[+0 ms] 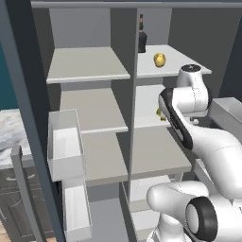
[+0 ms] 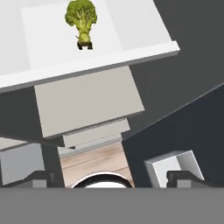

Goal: Take the broccoli and potato from the fridge shelf and place them in the freezer drawer to begin freezing them.

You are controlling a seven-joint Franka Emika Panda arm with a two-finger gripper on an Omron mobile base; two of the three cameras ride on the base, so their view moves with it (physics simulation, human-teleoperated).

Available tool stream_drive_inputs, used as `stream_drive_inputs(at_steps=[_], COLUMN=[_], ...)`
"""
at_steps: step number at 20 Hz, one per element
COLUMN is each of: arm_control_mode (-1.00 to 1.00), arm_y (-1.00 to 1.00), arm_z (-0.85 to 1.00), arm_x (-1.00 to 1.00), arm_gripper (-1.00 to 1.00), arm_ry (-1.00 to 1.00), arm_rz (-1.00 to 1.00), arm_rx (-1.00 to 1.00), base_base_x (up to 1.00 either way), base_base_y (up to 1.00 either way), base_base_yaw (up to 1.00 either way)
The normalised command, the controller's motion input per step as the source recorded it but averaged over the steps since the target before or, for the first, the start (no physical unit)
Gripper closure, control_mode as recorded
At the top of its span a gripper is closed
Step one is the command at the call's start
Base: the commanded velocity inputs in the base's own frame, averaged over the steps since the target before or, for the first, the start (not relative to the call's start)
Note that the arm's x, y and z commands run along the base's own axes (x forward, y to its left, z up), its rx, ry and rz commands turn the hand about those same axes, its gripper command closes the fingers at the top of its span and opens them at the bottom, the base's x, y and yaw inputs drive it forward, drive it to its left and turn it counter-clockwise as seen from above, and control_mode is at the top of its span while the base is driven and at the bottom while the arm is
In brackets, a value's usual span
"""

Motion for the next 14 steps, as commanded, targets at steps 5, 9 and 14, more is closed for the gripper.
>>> stream_drive_inputs(at_steps=[5, 9, 14], arm_control_mode=[-1.0, -1.0, -1.0], arm_y=[0.18, -0.04, -0.08], arm_z=[-0.17, -0.35, -0.44], arm_x=[1.0, 0.78, 0.59], arm_gripper=[-1.0, -1.0, -1.0], arm_ry=[0.0, 0.0, 0.0], arm_rz=[0.11, 0.07, 0.03], arm_rx=[0.08, 0.04, 0.01], base_base_x=[0.0, 0.0, 0.0], base_base_y=[0.0, 0.0, 0.0], base_base_yaw=[0.0, 0.0, 0.0])
